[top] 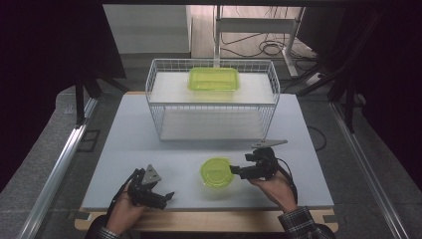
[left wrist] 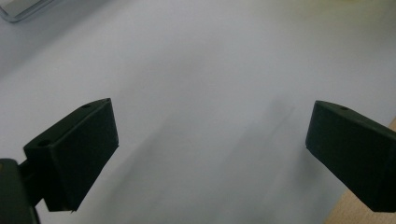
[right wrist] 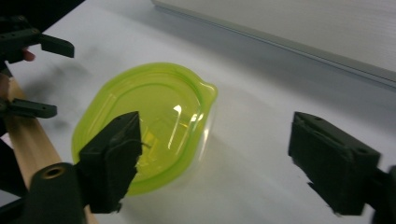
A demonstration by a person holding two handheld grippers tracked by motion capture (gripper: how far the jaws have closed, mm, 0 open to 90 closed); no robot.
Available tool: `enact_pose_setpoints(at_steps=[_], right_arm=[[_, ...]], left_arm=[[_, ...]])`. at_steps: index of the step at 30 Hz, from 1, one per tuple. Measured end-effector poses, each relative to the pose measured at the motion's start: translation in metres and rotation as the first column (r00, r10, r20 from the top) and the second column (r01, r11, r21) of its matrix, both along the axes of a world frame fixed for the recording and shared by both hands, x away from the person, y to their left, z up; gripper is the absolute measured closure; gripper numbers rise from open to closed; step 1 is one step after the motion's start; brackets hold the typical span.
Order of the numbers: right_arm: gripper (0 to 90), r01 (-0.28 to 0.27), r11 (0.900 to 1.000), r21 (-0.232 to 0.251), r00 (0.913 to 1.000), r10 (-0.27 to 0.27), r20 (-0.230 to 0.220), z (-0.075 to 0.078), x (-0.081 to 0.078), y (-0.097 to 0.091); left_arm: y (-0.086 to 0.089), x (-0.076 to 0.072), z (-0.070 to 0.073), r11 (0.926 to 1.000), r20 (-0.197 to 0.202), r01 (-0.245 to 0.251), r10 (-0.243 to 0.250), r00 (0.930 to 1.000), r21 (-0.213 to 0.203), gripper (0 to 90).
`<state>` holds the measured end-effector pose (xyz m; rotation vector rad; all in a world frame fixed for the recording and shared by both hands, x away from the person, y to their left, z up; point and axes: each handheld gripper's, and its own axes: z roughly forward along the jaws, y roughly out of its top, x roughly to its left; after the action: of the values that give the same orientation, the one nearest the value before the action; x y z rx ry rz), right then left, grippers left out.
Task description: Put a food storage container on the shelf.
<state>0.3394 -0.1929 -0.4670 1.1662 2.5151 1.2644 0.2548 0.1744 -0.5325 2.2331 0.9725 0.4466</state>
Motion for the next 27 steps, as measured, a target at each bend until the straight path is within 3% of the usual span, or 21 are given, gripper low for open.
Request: enact_pose_setpoints(at_steps=[10,12,16,22,25,27], right_arm=[[39.4,-0.017,0.9991,0.039,0.9948,0.020,-0.100,-0.009,0.016,0.008],[45.7,-0.019,0.9982,0.056,0.9896,0.027,-0.141,-0.013,0.021,0.009],[53.8,-0.024,0.9961,0.085,0.9825,0.039,-0.182,-0.016,0.027,0.010],[61.8,-0.029,0.9950,0.095,0.9749,0.049,-0.217,-0.021,0.031,0.011],[66.1,-0.026,0.9945,0.101,0.9672,0.050,-0.249,-0.023,0.035,0.008],[70.1,-0.025,0.9901,0.138,0.9567,0.064,-0.284,-0.026,0.037,0.006]], left_arm=[[-0.001,0.000,0.000,1.0000,0.000,0.004,-0.004,1.0000,0.008,2.2],[-0.001,0.000,-0.001,0.9999,-0.001,0.004,-0.004,1.0000,0.011,2.3],[-0.001,0.000,-0.001,0.9999,-0.002,0.005,-0.005,1.0000,0.013,2.4],[-0.001,0.000,-0.001,0.9999,-0.003,0.006,-0.006,1.0000,0.015,2.4],[-0.002,0.000,-0.001,0.9998,-0.005,0.007,-0.006,1.0000,0.018,2.5],[-0.002,0.000,-0.001,0.9997,-0.005,0.007,-0.007,1.0000,0.022,2.5]])
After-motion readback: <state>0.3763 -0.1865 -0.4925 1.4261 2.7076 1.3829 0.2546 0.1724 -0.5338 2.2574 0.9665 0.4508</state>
